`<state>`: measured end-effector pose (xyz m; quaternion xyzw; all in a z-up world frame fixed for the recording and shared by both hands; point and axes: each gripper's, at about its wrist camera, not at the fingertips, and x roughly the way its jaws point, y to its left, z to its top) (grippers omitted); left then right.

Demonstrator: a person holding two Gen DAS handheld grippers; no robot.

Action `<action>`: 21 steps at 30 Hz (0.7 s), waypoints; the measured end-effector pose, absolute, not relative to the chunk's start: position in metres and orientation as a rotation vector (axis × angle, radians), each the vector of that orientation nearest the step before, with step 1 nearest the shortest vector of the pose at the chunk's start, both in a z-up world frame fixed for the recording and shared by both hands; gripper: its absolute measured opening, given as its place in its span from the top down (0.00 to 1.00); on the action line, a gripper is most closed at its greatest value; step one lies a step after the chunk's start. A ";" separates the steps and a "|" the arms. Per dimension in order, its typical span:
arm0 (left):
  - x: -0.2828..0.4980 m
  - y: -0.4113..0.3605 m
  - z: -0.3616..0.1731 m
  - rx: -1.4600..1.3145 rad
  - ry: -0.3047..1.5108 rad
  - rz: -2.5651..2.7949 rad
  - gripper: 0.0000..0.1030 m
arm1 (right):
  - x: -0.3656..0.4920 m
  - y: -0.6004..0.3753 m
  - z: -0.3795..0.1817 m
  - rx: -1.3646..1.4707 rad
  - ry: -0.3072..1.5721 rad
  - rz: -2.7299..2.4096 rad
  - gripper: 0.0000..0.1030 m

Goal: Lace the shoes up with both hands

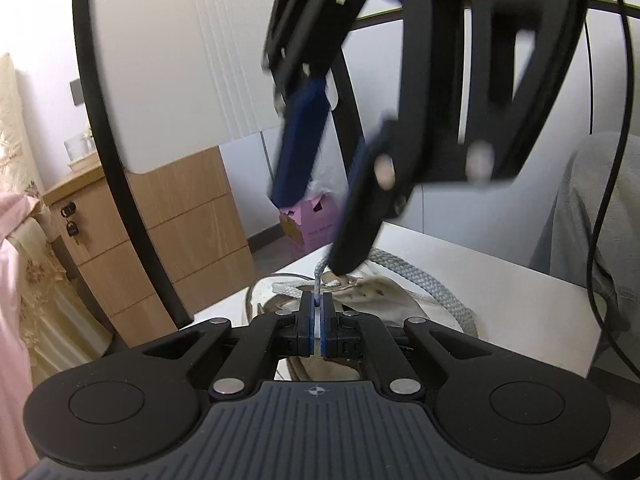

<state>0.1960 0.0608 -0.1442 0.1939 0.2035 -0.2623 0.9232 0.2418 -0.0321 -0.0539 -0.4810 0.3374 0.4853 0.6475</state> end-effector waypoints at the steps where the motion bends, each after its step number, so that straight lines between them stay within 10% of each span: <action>1: 0.201 0.051 -0.147 0.425 0.410 -0.531 0.97 | 0.242 -0.031 -0.060 -1.130 0.784 1.099 0.66; 3: 0.204 0.038 -0.152 0.460 0.407 -0.535 0.97 | 0.241 -0.029 -0.070 -1.186 0.819 1.092 0.82; 21: 0.147 0.046 -0.157 0.505 0.405 -0.559 0.97 | 0.216 -0.015 -0.113 -1.556 0.676 1.088 0.94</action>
